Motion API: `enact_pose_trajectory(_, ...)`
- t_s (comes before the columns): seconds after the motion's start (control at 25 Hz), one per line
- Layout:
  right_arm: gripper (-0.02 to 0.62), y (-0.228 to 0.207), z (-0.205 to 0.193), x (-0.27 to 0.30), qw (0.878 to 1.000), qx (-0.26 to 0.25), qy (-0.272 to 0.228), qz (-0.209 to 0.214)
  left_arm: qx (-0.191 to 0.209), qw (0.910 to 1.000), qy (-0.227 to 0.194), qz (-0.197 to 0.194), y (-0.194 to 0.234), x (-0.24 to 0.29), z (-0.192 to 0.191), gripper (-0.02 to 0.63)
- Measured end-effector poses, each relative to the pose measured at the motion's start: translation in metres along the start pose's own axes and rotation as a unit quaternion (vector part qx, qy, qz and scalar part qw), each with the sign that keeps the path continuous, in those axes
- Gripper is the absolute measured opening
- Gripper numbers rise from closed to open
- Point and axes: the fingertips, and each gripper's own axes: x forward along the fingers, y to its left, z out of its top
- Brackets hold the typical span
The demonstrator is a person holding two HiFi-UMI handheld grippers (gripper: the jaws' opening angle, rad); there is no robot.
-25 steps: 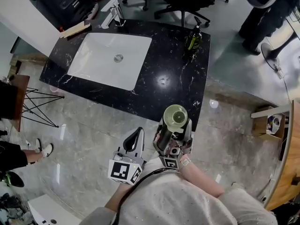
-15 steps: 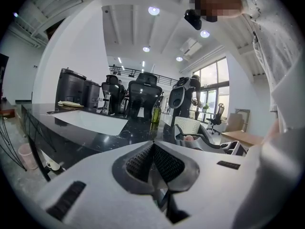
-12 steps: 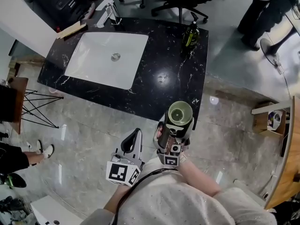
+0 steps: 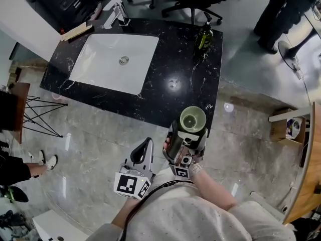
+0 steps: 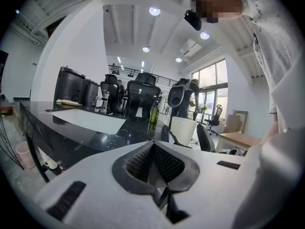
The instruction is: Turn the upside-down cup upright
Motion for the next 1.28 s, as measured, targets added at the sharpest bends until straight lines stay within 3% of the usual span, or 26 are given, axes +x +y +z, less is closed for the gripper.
enact_pose_trajectory(0.12, 0.393, -0.004, -0.018, -0.006, 0.995, -0.06, 0.061, -0.047, -0.002, 1.0, -0.001, -0.003, -0.001, 0.001, -0.001, 0.006)
enact_pose_trajectory(0.24, 0.393, -0.001, -0.04, -0.01, 0.979, -0.127, 0.128, -0.094, -0.004, 0.9999, -0.005, -0.009, -0.004, 0.005, -0.001, 0.006)
enact_pose_trajectory(0.44, 0.382, 0.012, -0.048, -0.018, 0.964, -0.167, 0.158, -0.137, -0.006, 0.9997, -0.013, -0.02, -0.012, 0.011, 0.001, 0.006)
enact_pose_trajectory(0.48, 0.35, 0.015, -0.048, -0.019, 0.96, -0.175, 0.161, -0.146, -0.005, 0.9996, -0.015, -0.022, -0.013, 0.012, 0.002, 0.006)
enact_pose_trajectory(0.56, 0.202, 0.017, -0.049, -0.022, 0.948, -0.204, 0.174, -0.175, -0.005, 0.9995, -0.018, -0.026, -0.017, 0.013, 0.003, 0.006)
enact_pose_trajectory(0.64, 0.089, 0.018, -0.052, -0.025, 0.927, -0.243, 0.193, -0.209, -0.005, 0.9993, -0.02, -0.03, -0.021, 0.014, 0.002, 0.006)
enact_pose_trajectory(0.72, 0.029, 0.02, -0.052, -0.03, 0.899, -0.291, 0.22, -0.241, -0.004, 0.9991, -0.023, -0.036, -0.028, 0.016, 0.002, 0.006)
enact_pose_trajectory(0.8, 0.008, 0.019, -0.055, -0.035, 0.855, -0.35, 0.261, -0.279, -0.004, 0.9987, -0.027, -0.043, -0.036, 0.018, 0.004, 0.006)
enact_pose_trajectory(0.84, 0.008, 0.017, -0.06, -0.035, 0.825, -0.383, 0.286, -0.301, -0.004, 0.9985, -0.03, -0.046, -0.04, 0.019, 0.005, 0.006)
enact_pose_trajectory(0.96, 0.008, 0.011, -0.077, -0.033, 0.714, -0.486, 0.365, -0.347, -0.003, 0.9977, -0.039, -0.055, -0.05, 0.021, 0.008, 0.006)
enact_pose_trajectory(1.16, 0.006, 0.015, -0.093, -0.018, 0.544, -0.626, 0.442, -0.34, 0.005, 0.9963, -0.058, -0.063, -0.058, 0.026, 0.019, 0.006)
enact_pose_trajectory(1.24, 0.006, 0.015, -0.097, -0.013, 0.491, -0.661, 0.463, -0.328, 0.008, 0.9957, -0.068, -0.063, -0.06, 0.027, 0.025, 0.006)
enact_pose_trajectory(1.28, 0.006, 0.014, -0.098, -0.011, 0.471, -0.673, 0.47, -0.324, 0.011, 0.9952, -0.072, -0.064, -0.062, 0.027, 0.028, 0.006)
